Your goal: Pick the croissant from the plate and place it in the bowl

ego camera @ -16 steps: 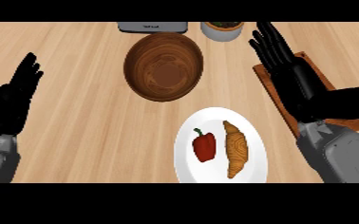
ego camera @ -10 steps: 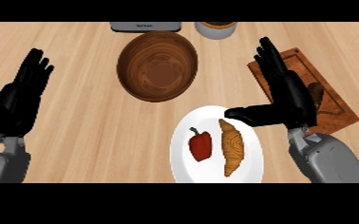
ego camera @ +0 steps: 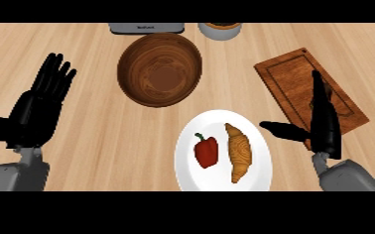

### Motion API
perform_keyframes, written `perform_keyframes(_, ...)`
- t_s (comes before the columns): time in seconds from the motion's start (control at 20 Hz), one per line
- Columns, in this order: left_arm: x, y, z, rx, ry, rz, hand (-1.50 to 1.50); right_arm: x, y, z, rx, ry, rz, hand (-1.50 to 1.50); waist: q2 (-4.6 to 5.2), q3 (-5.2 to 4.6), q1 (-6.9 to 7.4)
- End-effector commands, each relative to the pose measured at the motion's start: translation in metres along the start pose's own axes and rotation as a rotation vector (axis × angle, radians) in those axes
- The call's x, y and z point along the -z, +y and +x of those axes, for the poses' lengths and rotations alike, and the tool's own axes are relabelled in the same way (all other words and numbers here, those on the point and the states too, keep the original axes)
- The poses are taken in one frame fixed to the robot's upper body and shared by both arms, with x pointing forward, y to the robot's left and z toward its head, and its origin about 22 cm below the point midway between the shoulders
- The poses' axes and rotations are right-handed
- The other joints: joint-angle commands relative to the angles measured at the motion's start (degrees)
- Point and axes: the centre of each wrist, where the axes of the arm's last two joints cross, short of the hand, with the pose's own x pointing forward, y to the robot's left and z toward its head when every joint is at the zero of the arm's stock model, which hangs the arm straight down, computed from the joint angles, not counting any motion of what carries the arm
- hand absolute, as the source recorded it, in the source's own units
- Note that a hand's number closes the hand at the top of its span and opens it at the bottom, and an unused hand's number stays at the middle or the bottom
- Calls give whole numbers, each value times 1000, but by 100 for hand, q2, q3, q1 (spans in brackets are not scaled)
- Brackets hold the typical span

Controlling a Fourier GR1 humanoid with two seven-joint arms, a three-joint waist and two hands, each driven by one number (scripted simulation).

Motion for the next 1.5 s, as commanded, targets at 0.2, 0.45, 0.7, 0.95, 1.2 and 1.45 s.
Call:
perform_keyframes(0.2, 0, -3, -11, -45, -7, -45, 0, 25, -19, 43, -422, 134, 124, -150, 20, -7, 135)
perform_keyframes(0.45, 2, -9, -2, -51, -10, -102, 0, 12, -1, 42, -664, 378, 519, -150, 53, -21, 373)
perform_keyframes(0.7, 8, -4, 2, -28, -9, -75, 0, 15, 8, 100, -777, 467, 731, -150, 38, 0, 341)
perform_keyframes(0.95, 13, 0, -6, -39, -12, -48, 0, 29, 19, 141, -752, 520, 769, -150, 53, 19, 195)
perform_keyframes(1.2, -12, 8, -5, -35, -23, -56, 0, 25, 27, 143, -706, 560, 755, -150, 10, 28, 175)
perform_keyframes(1.45, -3, 4, -3, -33, -20, -35, 0, -1, 61, 143, -726, 567, 807, -150, -2, 25, 101)
